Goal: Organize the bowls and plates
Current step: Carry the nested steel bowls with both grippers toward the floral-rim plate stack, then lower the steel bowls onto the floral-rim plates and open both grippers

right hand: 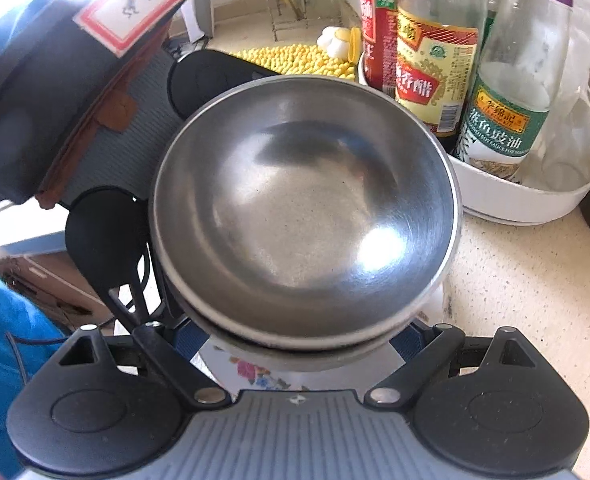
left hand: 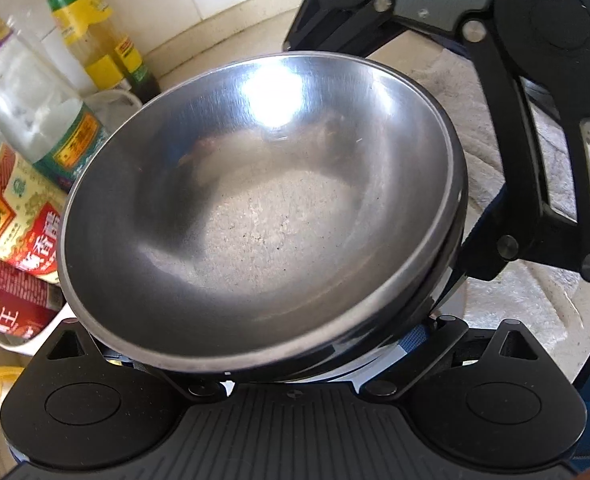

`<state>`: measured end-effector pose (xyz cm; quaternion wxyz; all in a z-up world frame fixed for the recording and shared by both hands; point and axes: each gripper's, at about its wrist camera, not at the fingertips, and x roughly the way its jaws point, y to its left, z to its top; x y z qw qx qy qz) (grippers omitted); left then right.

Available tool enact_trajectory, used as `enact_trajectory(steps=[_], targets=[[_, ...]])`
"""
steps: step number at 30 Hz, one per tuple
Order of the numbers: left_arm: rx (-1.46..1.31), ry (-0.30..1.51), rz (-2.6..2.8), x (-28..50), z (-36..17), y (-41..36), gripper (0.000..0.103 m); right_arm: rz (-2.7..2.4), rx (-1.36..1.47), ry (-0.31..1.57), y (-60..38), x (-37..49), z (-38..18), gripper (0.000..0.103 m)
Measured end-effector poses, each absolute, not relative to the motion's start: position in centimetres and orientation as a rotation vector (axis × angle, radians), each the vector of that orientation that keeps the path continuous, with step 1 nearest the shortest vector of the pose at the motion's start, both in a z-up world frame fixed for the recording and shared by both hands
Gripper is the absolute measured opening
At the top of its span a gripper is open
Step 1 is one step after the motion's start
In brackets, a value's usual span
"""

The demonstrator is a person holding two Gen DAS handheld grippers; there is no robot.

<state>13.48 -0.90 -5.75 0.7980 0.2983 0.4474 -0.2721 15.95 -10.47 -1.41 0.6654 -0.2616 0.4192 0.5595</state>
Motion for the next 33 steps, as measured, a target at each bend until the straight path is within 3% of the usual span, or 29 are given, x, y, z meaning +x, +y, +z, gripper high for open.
enact_trajectory(steps=[16,33], targets=[[0.602,0.913,-0.557,11.3,-4.9,-0.1,0.101,1.165,-0.584,0.940,-12.3,14.9,-0.7,0.093],[0.666,0.837,-0.457,9.5,-4.8,-0.6,0.100,1.060,-0.487,0.804,-11.7,12.9,-0.9,0.092]])
